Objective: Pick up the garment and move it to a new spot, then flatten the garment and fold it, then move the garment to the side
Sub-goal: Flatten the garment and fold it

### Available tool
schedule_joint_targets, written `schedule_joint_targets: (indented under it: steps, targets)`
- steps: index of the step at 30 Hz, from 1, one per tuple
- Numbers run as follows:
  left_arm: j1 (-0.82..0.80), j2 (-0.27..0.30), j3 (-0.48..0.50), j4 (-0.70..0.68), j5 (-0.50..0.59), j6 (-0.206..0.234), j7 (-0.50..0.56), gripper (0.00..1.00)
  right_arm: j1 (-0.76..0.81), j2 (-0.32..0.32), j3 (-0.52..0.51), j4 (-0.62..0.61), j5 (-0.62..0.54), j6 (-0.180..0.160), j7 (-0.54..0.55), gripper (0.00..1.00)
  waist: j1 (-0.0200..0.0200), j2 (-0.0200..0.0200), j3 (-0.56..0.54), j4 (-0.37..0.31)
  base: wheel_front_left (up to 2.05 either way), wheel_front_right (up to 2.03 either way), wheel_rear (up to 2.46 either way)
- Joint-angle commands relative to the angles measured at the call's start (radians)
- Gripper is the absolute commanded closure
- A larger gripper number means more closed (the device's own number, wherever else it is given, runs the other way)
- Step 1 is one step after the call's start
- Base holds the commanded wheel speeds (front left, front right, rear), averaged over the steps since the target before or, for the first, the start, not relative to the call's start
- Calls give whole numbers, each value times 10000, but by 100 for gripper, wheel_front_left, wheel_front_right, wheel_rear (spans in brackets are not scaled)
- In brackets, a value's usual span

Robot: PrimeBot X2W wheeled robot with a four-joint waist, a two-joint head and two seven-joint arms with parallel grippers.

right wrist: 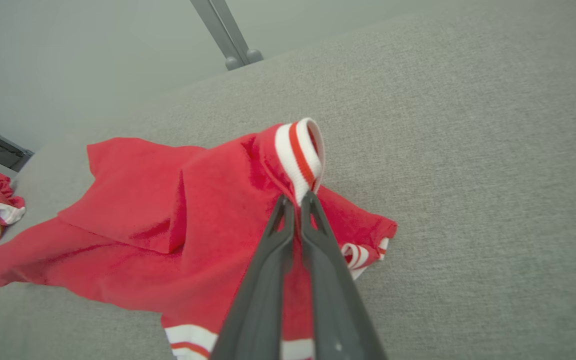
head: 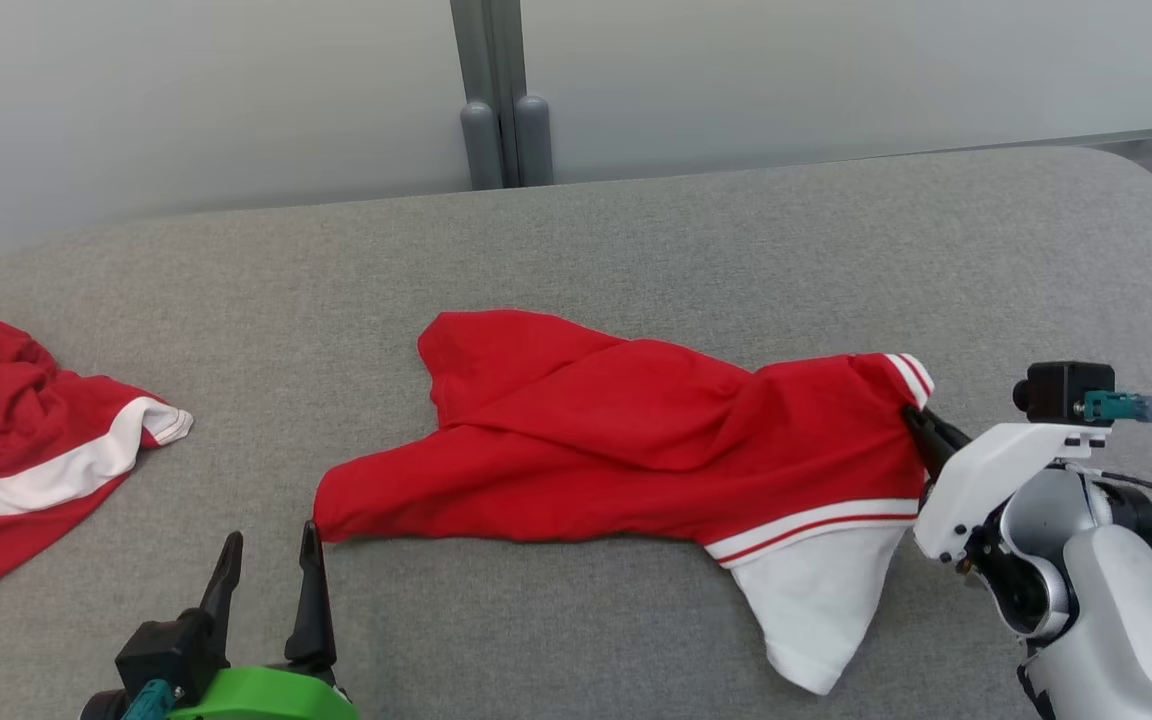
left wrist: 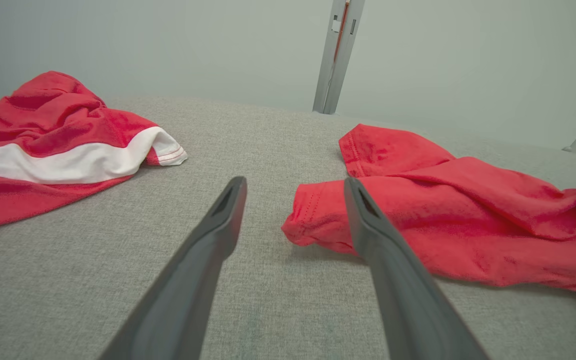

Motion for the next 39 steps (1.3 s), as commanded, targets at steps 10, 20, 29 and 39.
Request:
schedule_joint_targets:
  steps: [10,20,29,39]
  targets:
    - [-503,24,-243,113,-45,-90,-2,0,-1885,-266,-253,2744,-2723,-3,-1961,0,0,0,366,435,0,0,0]
    - [-360,24,-121,145,-58,-35,-2,0,-2798,-41,-758,4431,-3822,-4,-4169,0,0,0,201,456,0,0,0]
    - [72,25,117,12,-42,69,-2,0,-1339,229,-1072,3155,-4074,-5,-5664,0,0,0,-379,171,0,0,0]
    - [309,25,276,-526,141,140,-2,0,1477,684,-580,-379,-4672,-5,-5942,0,0,0,-689,23,0,0,0]
